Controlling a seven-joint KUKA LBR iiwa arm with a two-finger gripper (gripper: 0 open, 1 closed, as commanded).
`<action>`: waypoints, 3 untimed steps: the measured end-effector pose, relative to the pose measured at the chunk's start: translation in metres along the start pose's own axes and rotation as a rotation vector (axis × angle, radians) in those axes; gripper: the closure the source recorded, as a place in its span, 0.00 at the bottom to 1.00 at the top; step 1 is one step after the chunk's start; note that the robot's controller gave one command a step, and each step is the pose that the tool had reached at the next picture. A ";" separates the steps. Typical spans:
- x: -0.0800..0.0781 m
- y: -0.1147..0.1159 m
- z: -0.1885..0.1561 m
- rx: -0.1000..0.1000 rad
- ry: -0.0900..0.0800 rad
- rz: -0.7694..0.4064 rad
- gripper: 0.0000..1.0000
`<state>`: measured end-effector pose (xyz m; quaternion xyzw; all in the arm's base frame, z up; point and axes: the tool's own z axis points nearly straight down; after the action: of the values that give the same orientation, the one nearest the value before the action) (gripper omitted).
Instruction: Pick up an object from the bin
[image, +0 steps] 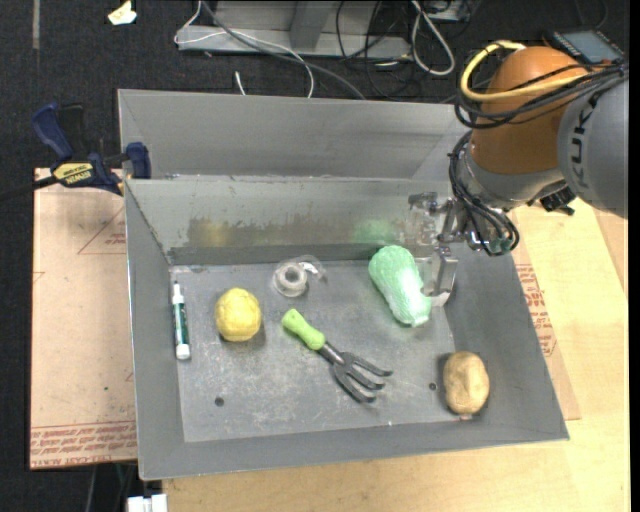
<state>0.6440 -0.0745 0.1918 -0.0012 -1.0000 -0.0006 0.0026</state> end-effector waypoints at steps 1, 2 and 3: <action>-0.002 0.000 -0.005 0.001 -0.008 -0.001 0.00; 0.006 0.014 0.029 0.001 -0.016 0.141 0.00; 0.006 0.006 0.049 0.000 -0.012 0.198 1.00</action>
Offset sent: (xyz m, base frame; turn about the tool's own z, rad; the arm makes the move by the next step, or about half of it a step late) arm -0.0164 0.0287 -0.0646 0.2544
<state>0.6379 -0.0679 0.1427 -0.1000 -0.9950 -0.0002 -0.0036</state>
